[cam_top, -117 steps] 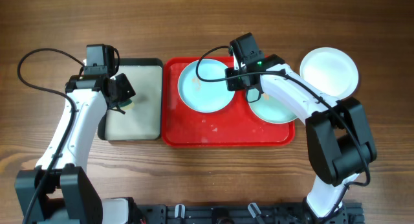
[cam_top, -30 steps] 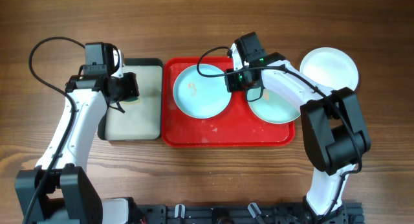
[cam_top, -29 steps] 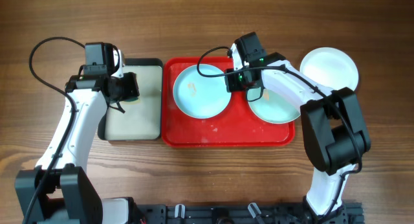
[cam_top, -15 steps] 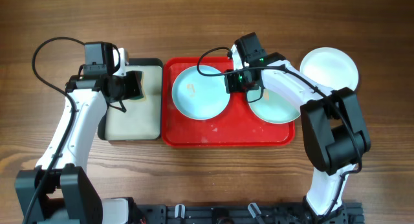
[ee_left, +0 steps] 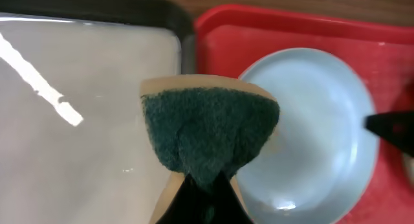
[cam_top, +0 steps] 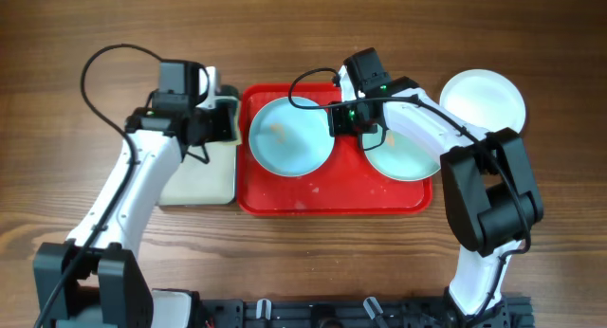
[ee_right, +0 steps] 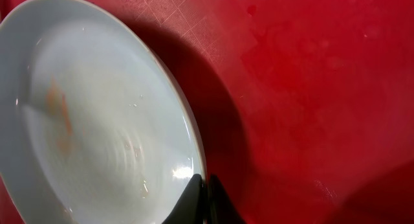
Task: Clean dirty plates on tray and stack at the side
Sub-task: 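Carry the sponge in the left gripper over to the light-blue plate, then scrub the light-blue plate with the sponge in the left gripper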
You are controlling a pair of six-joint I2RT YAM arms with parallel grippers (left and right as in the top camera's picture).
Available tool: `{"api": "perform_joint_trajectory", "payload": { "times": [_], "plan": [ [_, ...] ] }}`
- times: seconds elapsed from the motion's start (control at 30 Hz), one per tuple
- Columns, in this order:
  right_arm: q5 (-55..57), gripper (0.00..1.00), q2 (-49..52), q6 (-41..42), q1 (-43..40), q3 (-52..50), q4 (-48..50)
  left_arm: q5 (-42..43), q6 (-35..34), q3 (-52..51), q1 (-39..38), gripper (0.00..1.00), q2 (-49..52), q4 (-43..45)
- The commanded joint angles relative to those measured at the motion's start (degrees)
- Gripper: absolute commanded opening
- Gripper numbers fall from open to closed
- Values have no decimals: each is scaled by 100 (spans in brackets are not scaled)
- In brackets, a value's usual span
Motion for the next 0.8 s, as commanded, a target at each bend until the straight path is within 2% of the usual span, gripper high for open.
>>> {"api": "perform_joint_trajectory", "payload": {
  "times": [0.0, 0.17, 0.43, 0.67, 0.77],
  "plan": [
    [-140, 4, 11, 83, -9, 17, -9, 105, -861, -28, -437, 4, -24, 361],
    [-160, 4, 11, 85, -7, 17, -28, 101, -1204, -28, -758, 4, 81, 638],
    [-181, 4, 11, 236, 9, 17, -170, 96, -1200, -28, -789, 4, 673, 728],
    [-393, 4, 11, 341, 13, 17, -354, 98, -1198, -28, -802, 4, 732, 763],
    [-393, 12, 4, 339, 13, 28, -382, 98, -1196, -28, -839, 4, 732, 765]
  ]
}}
